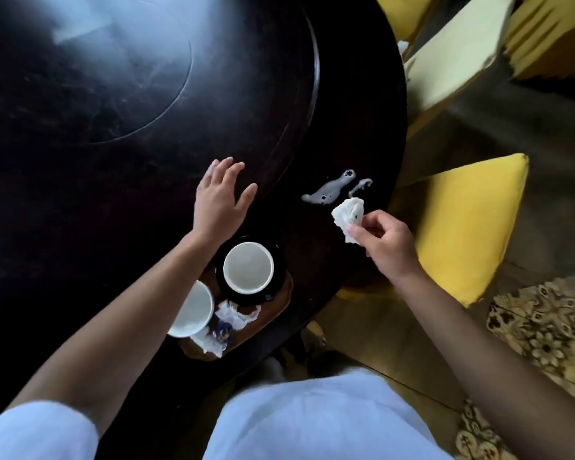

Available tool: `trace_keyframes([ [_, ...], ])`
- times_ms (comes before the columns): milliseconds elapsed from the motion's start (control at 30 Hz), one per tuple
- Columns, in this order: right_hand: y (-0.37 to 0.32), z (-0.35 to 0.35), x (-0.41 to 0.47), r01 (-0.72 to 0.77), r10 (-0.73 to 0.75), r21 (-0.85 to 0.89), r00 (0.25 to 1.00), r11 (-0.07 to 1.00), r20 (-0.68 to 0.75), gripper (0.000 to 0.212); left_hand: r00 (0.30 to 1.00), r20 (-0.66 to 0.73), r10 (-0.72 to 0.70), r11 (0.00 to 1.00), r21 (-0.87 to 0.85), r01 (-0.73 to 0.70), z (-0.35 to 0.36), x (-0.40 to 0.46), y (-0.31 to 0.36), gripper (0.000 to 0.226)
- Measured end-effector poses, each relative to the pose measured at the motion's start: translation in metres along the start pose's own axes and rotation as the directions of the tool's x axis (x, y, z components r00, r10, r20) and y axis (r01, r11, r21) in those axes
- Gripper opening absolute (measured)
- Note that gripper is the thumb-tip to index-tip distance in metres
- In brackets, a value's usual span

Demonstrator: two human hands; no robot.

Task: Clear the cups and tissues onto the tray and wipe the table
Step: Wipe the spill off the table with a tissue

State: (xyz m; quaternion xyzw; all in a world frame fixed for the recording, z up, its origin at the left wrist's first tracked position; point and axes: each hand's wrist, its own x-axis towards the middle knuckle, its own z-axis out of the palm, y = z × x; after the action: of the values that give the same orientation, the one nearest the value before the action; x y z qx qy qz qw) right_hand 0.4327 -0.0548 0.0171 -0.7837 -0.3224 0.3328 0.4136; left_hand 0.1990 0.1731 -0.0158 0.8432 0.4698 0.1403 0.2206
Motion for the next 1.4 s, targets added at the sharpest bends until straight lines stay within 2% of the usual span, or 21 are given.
trace_keyframes([
  [133, 0.005, -0.017, 0.018, -0.053, 0.044, -0.049, 0.983, 0.997, -0.179, 0.025, 0.997, 0.07, 0.04, 0.989, 0.138, -0.049, 0.023, 0.053, -0.023, 0.058],
  [233, 0.005, -0.025, 0.031, -0.075, 0.065, -0.028, 0.961, 0.997, -0.27, 0.034, 0.994, 0.106, 0.0, 0.985, 0.169, -0.018, 0.035, 0.072, -0.034, 0.059],
  [300, 0.009, -0.028, 0.047, -0.096, 0.079, -0.045, 0.953, 0.994, -0.291, 0.03, 0.99, 0.131, -0.048, 0.986, 0.165, 0.026, 0.043, 0.078, -0.04, 0.061],
  [400, 0.025, -0.031, 0.082, -0.125, 0.082, -0.131, 0.952, 0.983, -0.295, 0.017, 0.984, 0.163, -0.078, 0.98, 0.193, 0.046, 0.058, 0.077, -0.047, 0.065],
  [533, 0.052, -0.026, 0.138, -0.15, 0.081, -0.243, 0.959, 0.958, -0.272, 0.017, 0.988, 0.123, -0.093, 0.967, 0.246, 0.061, 0.071, 0.071, -0.053, 0.067],
  [700, 0.083, -0.028, 0.2, -0.096, -0.025, -0.397, 0.957, 0.913, -0.289, 0.013, 0.986, 0.1, -0.136, 0.949, 0.298, 0.101, 0.076, 0.074, -0.05, 0.067],
  [800, 0.102, -0.027, 0.219, -0.062, -0.078, -0.434, 0.952, 0.899, -0.297, 0.016, 0.985, 0.096, -0.142, 0.946, 0.306, 0.107, 0.08, 0.077, -0.051, 0.069],
  [900, 0.116, -0.017, 0.224, 0.031, -0.168, -0.466, 0.952, 0.884, -0.256, 0.031, 0.984, 0.071, -0.162, 0.942, 0.309, 0.133, 0.083, 0.079, -0.051, 0.072],
  [1000, 0.123, -0.01, 0.224, 0.068, -0.235, -0.479, 0.925, 0.875, -0.298, 0.026, 0.983, 0.064, -0.173, 0.94, 0.309, 0.145, 0.087, 0.084, -0.047, 0.07],
  [1100, 0.123, -0.008, 0.22, 0.04, -0.224, -0.512, 0.926, 0.858, -0.303, 0.027, 0.982, 0.051, -0.181, 0.941, 0.299, 0.158, 0.09, 0.088, -0.043, 0.066],
  [1233, 0.114, -0.005, 0.209, 0.006, -0.147, -0.507, 0.96, 0.862, -0.238, 0.039, 0.978, 0.048, -0.204, 0.938, 0.295, 0.181, 0.09, 0.093, -0.035, 0.064],
  [1400, 0.111, 0.003, 0.193, -0.056, -0.063, -0.488, 0.973, 0.871, -0.223, 0.039, 0.976, 0.047, -0.212, 0.937, 0.295, 0.189, 0.092, 0.099, -0.031, 0.064],
])
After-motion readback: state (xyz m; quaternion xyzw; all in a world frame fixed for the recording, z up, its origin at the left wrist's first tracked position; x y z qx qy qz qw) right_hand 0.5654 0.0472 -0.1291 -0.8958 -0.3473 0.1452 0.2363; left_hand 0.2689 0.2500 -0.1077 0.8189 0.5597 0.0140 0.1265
